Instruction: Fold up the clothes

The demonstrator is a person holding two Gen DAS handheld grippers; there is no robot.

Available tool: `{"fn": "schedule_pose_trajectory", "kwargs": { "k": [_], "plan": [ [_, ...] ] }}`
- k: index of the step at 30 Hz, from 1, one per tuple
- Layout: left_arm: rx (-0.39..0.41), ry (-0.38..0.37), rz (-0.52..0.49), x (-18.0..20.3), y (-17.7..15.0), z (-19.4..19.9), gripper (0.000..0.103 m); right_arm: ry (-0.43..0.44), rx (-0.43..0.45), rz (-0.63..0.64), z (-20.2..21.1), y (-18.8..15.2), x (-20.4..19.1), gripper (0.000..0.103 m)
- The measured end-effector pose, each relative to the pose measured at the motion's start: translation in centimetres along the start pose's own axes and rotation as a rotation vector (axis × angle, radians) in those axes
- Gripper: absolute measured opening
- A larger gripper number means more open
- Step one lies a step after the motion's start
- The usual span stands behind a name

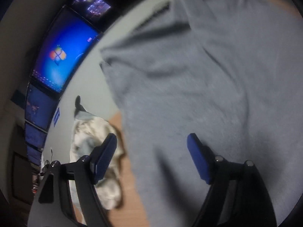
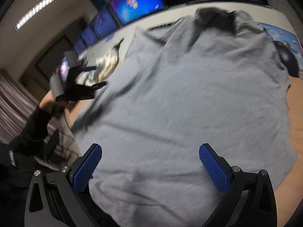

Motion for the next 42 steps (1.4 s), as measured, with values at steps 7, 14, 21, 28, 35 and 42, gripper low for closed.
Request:
{"fn": "schedule_pose_trajectory", "kwargs": {
  "k": [7,14,21,28,35,42],
  "plan": [
    [-0.083,0.027,0.13,-3.2,-5.5,-3.4,0.091,-0.317,-0.212,0.196,-0.8,-5.3,3.4,0.103],
    [-0.08,0.034,0.148,-5.8,-4.3,-0.5,0.079,-0.374,-0.319,0.193,2.3,-5.1,6.3,0.103],
    [0.044,-0.141,0.12,-0.2,6.6,-0.7,0.095,-0.111,-0.059,0.178,2.5,5.0,3.3,0.103],
    [-0.084,-0.03,0.084,-0.7,6.0,-7.3,0.103,-0.189,-0.242,0.204,-3.7,5.4,7.3,0.103],
    [-0.149,0.017,0.205,-5.3,2.3,-8.8,0.103,-0.331,-0.285,0.196,-3.2,4.9,10.7,0.103],
    [-0.084,0.218,0.082,-4.6,5.8,-9.1,0.103,-0.391,-0.304,0.289,-5.3,8.2,8.6,0.103]
  ]
}}
Point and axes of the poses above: each gripper's, at about its wrist camera, not at the fingertips, and z roughly against the way its jaws point, x to its right, y to its top, the point moved 10 cm from there along -z, roughly the way its jaws point, and after that the axes turned 1 degree about y, right-handed, at the moved point
